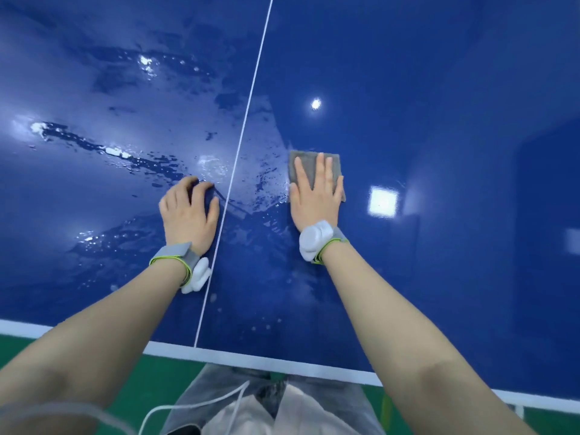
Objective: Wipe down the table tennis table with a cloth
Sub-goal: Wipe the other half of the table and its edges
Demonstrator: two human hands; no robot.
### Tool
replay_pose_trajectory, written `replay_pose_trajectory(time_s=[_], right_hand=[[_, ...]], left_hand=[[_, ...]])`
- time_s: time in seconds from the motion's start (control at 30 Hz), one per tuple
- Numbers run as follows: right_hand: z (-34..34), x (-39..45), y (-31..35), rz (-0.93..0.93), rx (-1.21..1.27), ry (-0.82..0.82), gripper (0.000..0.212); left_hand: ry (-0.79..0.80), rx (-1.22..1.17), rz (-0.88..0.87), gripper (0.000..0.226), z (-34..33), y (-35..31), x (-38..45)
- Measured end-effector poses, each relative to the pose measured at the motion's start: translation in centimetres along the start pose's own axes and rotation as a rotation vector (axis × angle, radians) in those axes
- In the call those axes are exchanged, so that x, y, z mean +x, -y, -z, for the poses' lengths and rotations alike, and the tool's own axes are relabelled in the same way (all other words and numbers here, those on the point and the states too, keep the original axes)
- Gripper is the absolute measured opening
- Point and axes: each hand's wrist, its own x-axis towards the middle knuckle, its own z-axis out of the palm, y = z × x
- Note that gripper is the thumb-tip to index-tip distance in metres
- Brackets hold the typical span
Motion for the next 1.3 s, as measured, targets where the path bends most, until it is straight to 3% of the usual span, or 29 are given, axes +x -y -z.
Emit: replay_pose_trajectory(time_s=[0.1, 0.2, 0.37, 0.43, 0.6, 0.7, 0.8, 0.93, 1.2, 1.3], right_hand=[[-0.3, -0.4, 1.2, 0.22, 0.014, -0.019, 0.055], [0.1, 0.8, -0.2, 0.311, 0.016, -0.059, 0.052], [0.7, 4.4, 2.5, -0.027, -0.006, -0.035, 0.049], [0.7, 5.2, 4.3, -0.03, -0.016, -0.012, 0.05], [0.6, 5.1, 5.7, 0.341, -0.064, 0.036, 0.051], [1.1, 6.1, 4.8, 0.435, -0.071, 0.008, 0.058], [1.6, 7.8, 4.7, 0.271, -0.039, 0.016, 0.047], [1.6, 9.7, 6.8, 0.028, -0.037, -0.009, 0.049], [1.7, 9.0, 6.2, 0.43, -0.058, 0.01, 0.047], [2.2, 10.5, 6.0, 0.28, -0.034, 0.019, 0.048]], left_hand=[[-0.004, -0.009, 0.019, 0.037, -0.2, 0.6, 0.8], [-0.036, -0.05, 0.029, 0.032, -0.3, 0.3, 0.8], [-0.019, -0.049, 0.036, 0.036, -0.4, 0.6, 1.0], [-0.025, -0.042, 0.028, 0.037, -0.6, 0.7, 1.0], [-0.031, -0.031, 0.024, 0.036, -0.9, 0.8, 1.1], [-0.046, -0.018, 0.016, 0.036, -0.9, 0.9, 1.0], [-0.064, -0.007, 0.002, 0.035, -1.1, 0.9, 1.0], [-0.084, 0.011, -0.006, 0.034, -1.2, 1.0, 1.0], [-0.112, 0.015, -0.017, 0.032, -1.5, 0.9, 1.1], [-0.128, 0.028, -0.037, 0.032, -1.6, 1.0, 1.3]])
